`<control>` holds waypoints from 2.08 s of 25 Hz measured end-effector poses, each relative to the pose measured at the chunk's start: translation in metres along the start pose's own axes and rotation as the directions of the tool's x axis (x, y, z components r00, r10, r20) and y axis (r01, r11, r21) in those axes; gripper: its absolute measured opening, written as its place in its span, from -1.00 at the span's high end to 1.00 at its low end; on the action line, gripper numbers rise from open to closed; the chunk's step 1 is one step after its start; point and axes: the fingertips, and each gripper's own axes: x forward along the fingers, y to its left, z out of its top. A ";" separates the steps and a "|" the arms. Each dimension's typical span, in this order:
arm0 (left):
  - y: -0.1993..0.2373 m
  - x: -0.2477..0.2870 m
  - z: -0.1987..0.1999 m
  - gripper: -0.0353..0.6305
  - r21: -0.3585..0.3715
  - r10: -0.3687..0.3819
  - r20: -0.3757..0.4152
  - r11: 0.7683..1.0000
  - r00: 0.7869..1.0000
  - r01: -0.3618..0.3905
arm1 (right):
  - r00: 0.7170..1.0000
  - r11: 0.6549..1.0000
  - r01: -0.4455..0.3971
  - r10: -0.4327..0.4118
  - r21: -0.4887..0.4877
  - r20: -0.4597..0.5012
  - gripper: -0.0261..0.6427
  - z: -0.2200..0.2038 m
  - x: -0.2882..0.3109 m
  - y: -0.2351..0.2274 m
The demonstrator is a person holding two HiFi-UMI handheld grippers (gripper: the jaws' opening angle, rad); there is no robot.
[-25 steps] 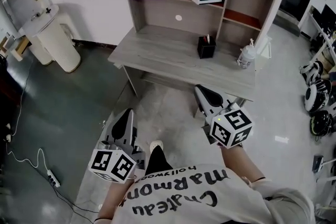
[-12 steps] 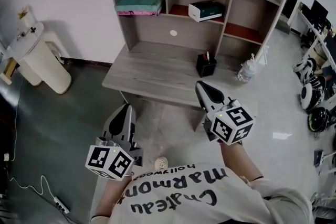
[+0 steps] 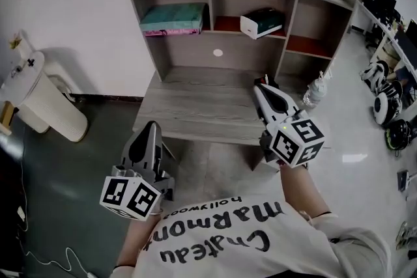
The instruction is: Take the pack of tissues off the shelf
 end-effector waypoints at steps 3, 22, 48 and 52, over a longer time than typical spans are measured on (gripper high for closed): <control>0.011 0.010 0.006 0.84 0.013 -0.041 0.005 0.999 0.999 0.041 | 0.999 0.999 0.033 -0.033 0.018 0.008 0.89 -0.003 0.009 -0.003; 0.037 0.041 -0.072 0.84 -0.091 -0.122 -0.146 0.990 0.982 0.109 | 0.984 0.952 0.149 -0.117 0.267 -0.132 0.89 -0.079 0.011 -0.036; 0.062 0.219 -0.037 0.84 0.000 -0.114 -0.062 0.994 0.992 0.114 | 0.985 0.708 -0.042 -0.087 0.705 0.147 0.26 -0.016 0.139 -0.190; 0.061 0.236 -0.042 0.84 0.022 -0.112 -0.081 0.993 0.990 0.114 | 0.978 0.588 -0.102 -0.090 0.802 0.190 -0.02 -0.019 0.157 -0.206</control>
